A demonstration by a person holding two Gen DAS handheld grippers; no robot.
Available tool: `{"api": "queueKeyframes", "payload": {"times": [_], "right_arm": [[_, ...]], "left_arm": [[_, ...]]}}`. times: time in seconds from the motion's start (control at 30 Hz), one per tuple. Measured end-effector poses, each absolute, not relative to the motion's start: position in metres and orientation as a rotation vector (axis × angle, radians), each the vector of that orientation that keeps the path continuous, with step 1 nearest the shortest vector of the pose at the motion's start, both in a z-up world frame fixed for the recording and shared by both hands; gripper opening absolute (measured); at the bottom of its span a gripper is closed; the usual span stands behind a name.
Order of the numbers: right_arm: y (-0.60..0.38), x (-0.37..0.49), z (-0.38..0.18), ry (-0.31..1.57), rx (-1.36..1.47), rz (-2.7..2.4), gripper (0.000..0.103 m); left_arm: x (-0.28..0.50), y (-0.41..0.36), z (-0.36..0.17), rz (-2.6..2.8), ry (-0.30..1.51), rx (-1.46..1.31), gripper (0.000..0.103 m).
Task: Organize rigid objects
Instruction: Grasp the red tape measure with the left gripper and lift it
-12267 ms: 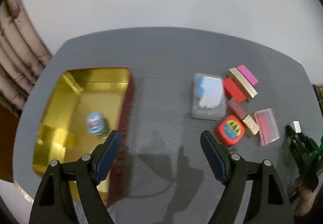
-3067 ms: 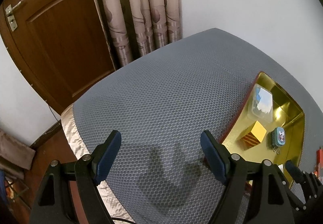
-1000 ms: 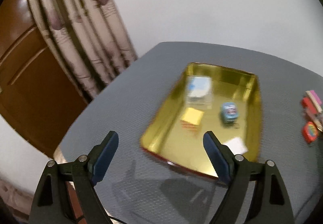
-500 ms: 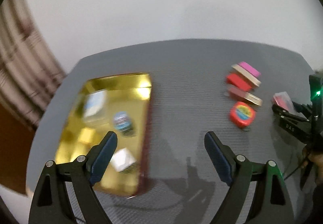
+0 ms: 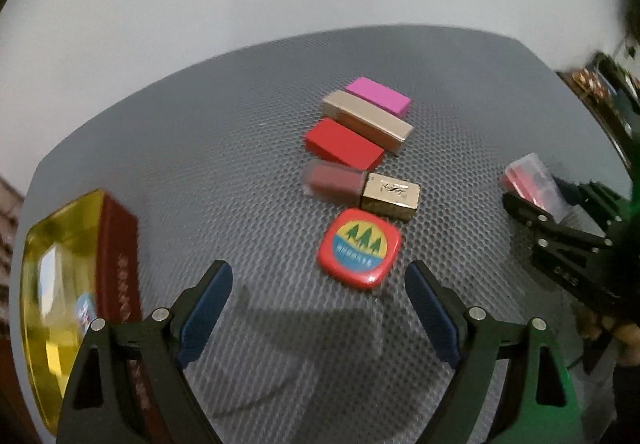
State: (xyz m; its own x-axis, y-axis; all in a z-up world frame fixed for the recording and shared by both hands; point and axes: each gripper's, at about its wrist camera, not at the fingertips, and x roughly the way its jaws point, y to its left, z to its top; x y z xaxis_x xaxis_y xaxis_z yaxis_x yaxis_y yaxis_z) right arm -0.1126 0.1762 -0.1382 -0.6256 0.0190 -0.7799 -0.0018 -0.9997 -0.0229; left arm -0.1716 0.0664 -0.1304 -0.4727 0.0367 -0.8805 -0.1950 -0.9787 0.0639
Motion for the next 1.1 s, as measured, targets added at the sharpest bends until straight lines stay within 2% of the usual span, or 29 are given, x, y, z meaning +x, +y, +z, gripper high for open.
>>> {"api": "queueKeyframes", "payload": {"times": [0.27, 0.5, 0.7, 1.1], "right_arm": [[0.189, -0.118, -0.140, -0.027, -1.355, 2.825, 0.057], [0.199, -0.115, -0.138, -0.023, -1.355, 2.826, 0.057], [0.197, -0.117, -0.139, -0.022, -1.355, 2.825, 0.057], [0.196, -0.122, -0.139, -0.022, -1.354, 2.824, 0.057]], "left_arm": [[-0.199, 0.075, -0.149, 2.496, 0.267, -1.565, 0.082], [-0.197, 0.081, -0.163, 2.434, 0.246, -1.559, 0.048], [-0.187, 0.084, -0.163, 2.464, 0.253, -1.533, 0.048], [-0.171, 0.075, -0.153, 2.538, 0.158, -1.549, 0.048]]}}
